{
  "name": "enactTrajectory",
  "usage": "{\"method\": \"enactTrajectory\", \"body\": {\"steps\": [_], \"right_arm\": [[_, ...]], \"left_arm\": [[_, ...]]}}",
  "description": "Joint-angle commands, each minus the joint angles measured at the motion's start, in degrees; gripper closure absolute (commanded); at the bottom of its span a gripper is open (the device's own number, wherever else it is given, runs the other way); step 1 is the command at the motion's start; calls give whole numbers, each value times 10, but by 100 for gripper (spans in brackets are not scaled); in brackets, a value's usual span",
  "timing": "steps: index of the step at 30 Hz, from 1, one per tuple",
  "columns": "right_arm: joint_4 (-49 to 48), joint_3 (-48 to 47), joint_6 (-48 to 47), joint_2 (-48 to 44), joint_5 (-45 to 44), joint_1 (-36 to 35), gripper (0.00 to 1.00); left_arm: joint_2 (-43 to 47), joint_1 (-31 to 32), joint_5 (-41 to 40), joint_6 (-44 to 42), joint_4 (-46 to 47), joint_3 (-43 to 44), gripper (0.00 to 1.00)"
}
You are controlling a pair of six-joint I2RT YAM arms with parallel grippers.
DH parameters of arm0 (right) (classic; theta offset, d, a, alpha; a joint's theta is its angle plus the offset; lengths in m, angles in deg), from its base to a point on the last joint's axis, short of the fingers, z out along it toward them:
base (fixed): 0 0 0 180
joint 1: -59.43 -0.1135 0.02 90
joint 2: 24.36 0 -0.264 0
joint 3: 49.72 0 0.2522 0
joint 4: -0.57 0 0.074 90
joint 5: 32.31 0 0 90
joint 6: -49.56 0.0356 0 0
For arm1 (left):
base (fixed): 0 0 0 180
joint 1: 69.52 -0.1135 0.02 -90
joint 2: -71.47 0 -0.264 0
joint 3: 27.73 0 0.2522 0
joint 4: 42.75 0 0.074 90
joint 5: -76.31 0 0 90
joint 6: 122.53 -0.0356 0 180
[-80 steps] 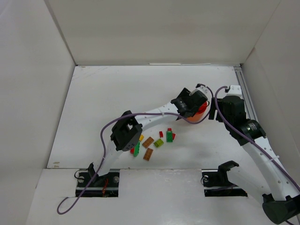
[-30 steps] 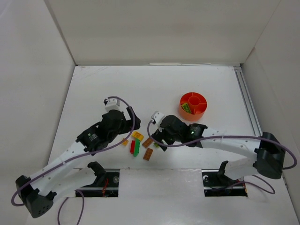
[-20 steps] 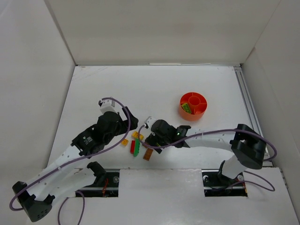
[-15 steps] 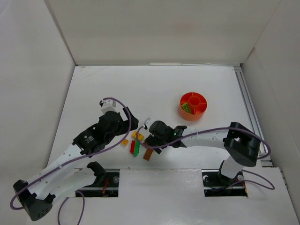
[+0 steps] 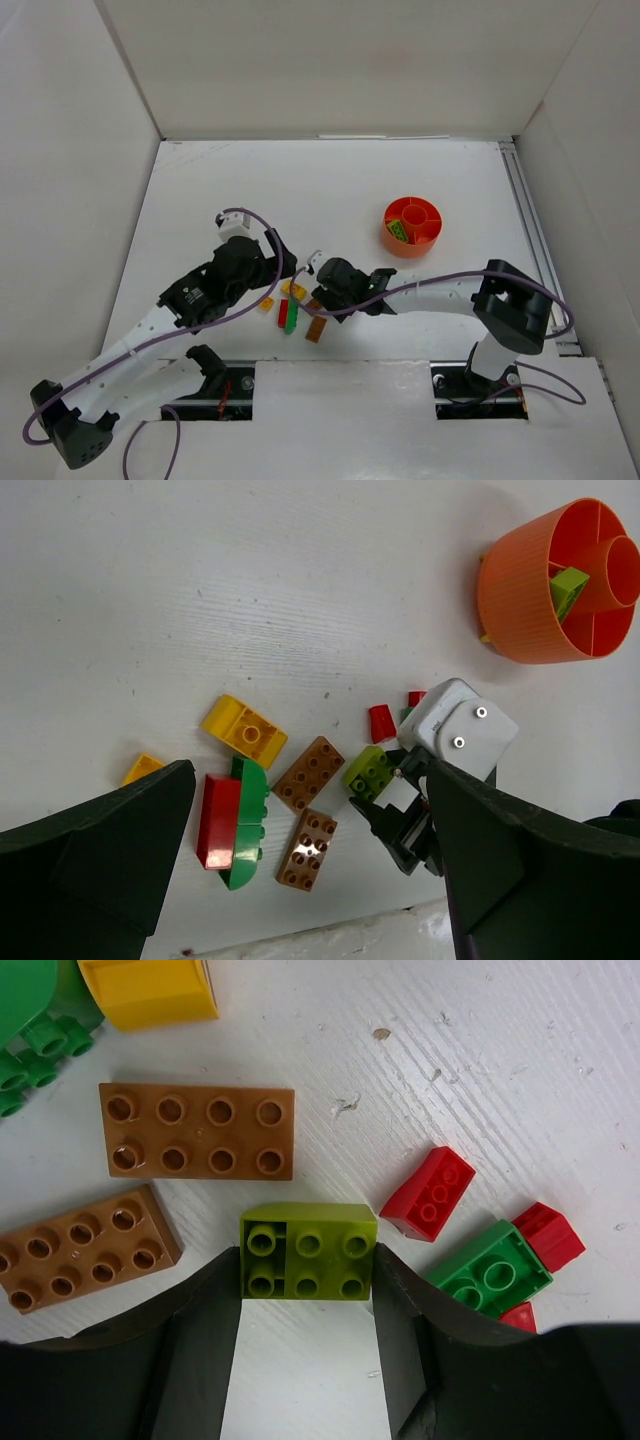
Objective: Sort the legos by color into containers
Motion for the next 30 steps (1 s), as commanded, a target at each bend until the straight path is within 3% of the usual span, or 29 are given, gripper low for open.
{"method": "enactTrajectory", "body": {"steps": [1,9,18,21,30], "right_arm": [[-1,-24,8,-32,-3,0,56],[104,-69,21,-134,-160,21,56],[169,-88,121,-185,-247,167,55],[169,-83,128,-199,-241,225,54],[98,-72,115,-190,-141,283,48]], "left_arm": [[1,-2,4,-4,12,-3,0],[-9,-2,4,-15,23,-3,0],[-30,-2,4,-35,40,15,0],[-36,-2,4,-40,40,25,0],[-46,-2,4,-45,45,26,0]]}}
